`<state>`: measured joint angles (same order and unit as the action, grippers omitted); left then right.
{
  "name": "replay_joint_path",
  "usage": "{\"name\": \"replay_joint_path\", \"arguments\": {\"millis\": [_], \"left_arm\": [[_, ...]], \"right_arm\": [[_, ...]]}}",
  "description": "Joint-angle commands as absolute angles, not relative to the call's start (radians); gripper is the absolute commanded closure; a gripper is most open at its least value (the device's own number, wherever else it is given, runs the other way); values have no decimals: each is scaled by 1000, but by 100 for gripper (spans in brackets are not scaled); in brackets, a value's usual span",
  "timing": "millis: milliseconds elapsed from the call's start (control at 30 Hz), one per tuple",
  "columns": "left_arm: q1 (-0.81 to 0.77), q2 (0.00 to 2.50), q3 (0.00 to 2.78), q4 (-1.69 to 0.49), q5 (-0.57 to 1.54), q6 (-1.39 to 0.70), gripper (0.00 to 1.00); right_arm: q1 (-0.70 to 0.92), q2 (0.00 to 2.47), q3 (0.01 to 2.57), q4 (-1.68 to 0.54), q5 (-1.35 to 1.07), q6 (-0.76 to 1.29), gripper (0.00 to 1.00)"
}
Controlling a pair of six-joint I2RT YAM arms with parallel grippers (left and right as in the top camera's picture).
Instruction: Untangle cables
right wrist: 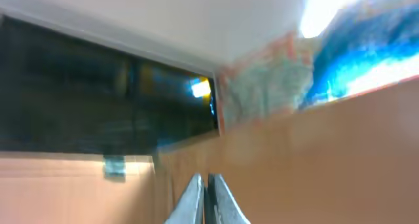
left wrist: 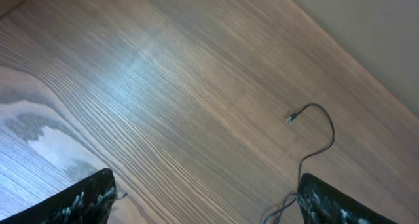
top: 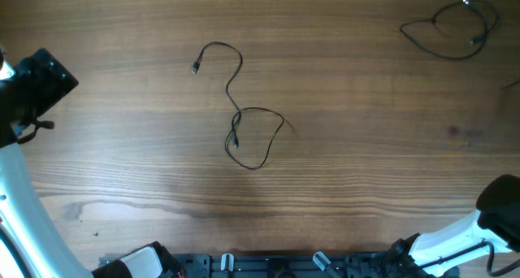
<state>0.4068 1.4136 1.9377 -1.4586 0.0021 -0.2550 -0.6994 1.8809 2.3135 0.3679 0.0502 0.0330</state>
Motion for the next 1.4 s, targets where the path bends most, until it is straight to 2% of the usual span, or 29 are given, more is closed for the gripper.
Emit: {"name": "replay_joint_path", "arguments": {"millis": [0, 67, 100, 133, 167, 233, 300, 333, 400, 500, 600, 733, 800, 1033, 1200, 1300, 1367], "left_arm": [[411, 1415, 1946, -1464, 18, -239, 9], [411, 1420, 1946, -1478, 17, -235, 1], [411, 1424, 1945, -1487, 18, -210, 1], [411, 1428, 1945, -1494, 18, -197, 1], [411, 1432, 1945, -1501, 18, -189, 2], [411, 1441, 1944, -1527, 17, -186, 4], [411, 1444, 1944, -1539, 17, -186, 4], [411, 1444, 1944, -1539, 17, -186, 5], [411, 1444, 1944, -1540, 17, -186, 5], [411, 1444, 1944, -1551, 18, -186, 8], [411, 1444, 1944, -1554, 18, -186, 11], [411, 1444, 1944, -1565, 41, -186, 11], [411, 1444, 1944, -1565, 41, -186, 12], [411, 1444, 1944, -1572, 96, -186, 14], [411, 1444, 1944, -1588, 131, -186, 14], [410, 1444, 1944, -1585, 149, -187, 15], [410, 1444, 1944, -1586, 149, -186, 15]], "right_arm": [[-695, 1889, 2335, 590, -25, -8, 96], [-694, 1889, 2336, 706, -25, -27, 96], [-696, 1889, 2336, 661, -25, -27, 96], [-707, 1890, 2336, 502, -25, -26, 96], [-716, 1893, 2336, 227, -24, 7, 96], [-721, 1922, 2334, -142, -24, 163, 96], [-721, 1967, 2334, -361, -20, 239, 96], [-731, 2010, 2334, -464, -17, 344, 96], [-763, 2064, 2334, -549, -76, 607, 96], [-807, 2127, 2334, -571, -402, 992, 96], [-804, 2188, 2334, -443, -522, 1163, 96], [-799, 2213, 2315, -455, -430, 1020, 96], [-799, 2223, 2301, -518, -297, 936, 96], [-790, 2294, 2298, -427, 72, 249, 96], [-787, 2450, 2298, -488, 8, 302, 95], [-768, 2525, 2298, -548, -196, 453, 95], [-744, 2545, 2298, -578, -248, 501, 96]]}}
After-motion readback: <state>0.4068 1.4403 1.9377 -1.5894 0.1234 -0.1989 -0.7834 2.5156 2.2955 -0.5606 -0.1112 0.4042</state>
